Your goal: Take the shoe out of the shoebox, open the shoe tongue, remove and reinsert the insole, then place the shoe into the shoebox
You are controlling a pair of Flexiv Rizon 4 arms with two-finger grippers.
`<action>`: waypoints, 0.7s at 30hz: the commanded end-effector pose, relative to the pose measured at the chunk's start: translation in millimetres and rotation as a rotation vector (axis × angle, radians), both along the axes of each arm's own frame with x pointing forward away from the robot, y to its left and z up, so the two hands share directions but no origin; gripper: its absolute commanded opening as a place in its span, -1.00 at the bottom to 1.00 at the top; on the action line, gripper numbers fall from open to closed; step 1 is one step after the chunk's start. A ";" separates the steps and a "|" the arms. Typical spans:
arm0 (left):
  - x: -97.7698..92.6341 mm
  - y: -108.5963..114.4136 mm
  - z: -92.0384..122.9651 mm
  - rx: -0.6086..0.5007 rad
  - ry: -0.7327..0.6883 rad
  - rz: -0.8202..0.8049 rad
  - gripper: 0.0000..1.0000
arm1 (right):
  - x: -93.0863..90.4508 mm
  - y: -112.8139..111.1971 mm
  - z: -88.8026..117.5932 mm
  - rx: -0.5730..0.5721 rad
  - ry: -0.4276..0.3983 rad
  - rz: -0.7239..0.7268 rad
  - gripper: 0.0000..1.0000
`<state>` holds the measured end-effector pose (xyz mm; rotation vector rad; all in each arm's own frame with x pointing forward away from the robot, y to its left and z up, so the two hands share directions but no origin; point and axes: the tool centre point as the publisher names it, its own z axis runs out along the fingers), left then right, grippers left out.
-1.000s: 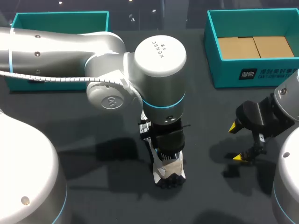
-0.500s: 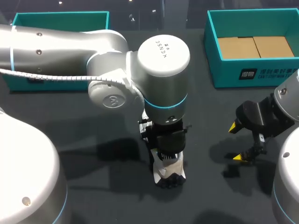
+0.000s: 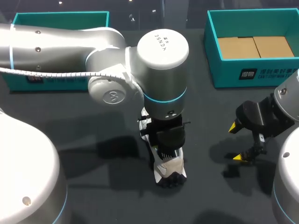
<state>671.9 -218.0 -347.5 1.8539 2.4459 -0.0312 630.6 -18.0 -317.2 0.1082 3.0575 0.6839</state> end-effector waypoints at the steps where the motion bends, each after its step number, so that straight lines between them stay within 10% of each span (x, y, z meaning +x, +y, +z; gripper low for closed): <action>1: 4.6 3.0 2.2 0.001 0.006 0.004 0.32 | -2.3 0.1 0.0 -0.003 -0.004 -0.002 1.00; 21: 5.0 10.3 4.0 -0.011 0.048 0.018 0.30 | -2.3 0.1 0.0 -0.003 -0.004 -0.002 1.00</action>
